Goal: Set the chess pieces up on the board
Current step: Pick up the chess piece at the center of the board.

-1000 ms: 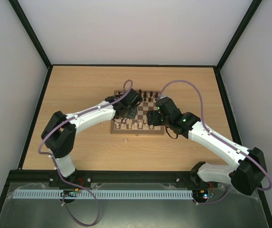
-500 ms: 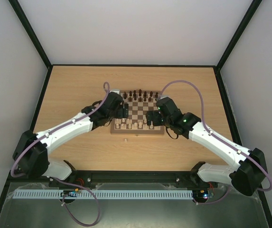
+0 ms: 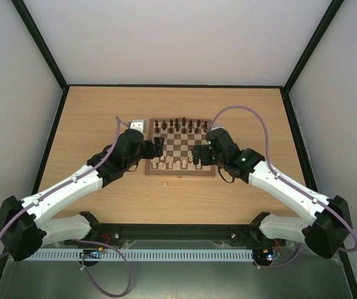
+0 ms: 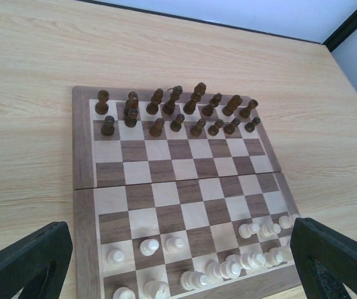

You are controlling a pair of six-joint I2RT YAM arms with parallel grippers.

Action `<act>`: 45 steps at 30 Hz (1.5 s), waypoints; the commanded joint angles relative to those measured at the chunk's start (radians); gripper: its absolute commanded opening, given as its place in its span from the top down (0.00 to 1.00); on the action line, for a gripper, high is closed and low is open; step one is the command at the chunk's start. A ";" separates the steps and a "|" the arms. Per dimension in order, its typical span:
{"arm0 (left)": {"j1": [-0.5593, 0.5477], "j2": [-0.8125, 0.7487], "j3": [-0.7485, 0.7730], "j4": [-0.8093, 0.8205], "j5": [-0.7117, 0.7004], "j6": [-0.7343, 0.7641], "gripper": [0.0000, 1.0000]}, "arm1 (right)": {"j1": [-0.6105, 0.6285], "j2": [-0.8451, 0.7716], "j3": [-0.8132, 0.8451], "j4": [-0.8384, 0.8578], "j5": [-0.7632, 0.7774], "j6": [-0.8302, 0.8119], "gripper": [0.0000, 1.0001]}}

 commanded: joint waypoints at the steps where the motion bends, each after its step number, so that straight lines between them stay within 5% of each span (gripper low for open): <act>1: 0.005 -0.021 -0.015 0.046 0.030 -0.008 0.01 | -0.004 -0.009 -0.016 0.019 -0.001 -0.006 0.01; 17: 0.006 -0.139 -0.086 0.075 -0.074 -0.042 0.01 | 0.037 -0.017 -0.046 0.096 -0.234 -0.013 0.01; 28: 0.008 -0.196 -0.111 0.076 -0.121 -0.061 0.01 | 0.326 0.171 0.055 0.003 -0.045 0.049 0.03; 45: 0.067 -0.264 -0.138 0.065 -0.171 -0.067 0.01 | 0.358 0.222 0.053 -0.003 -0.027 0.062 0.04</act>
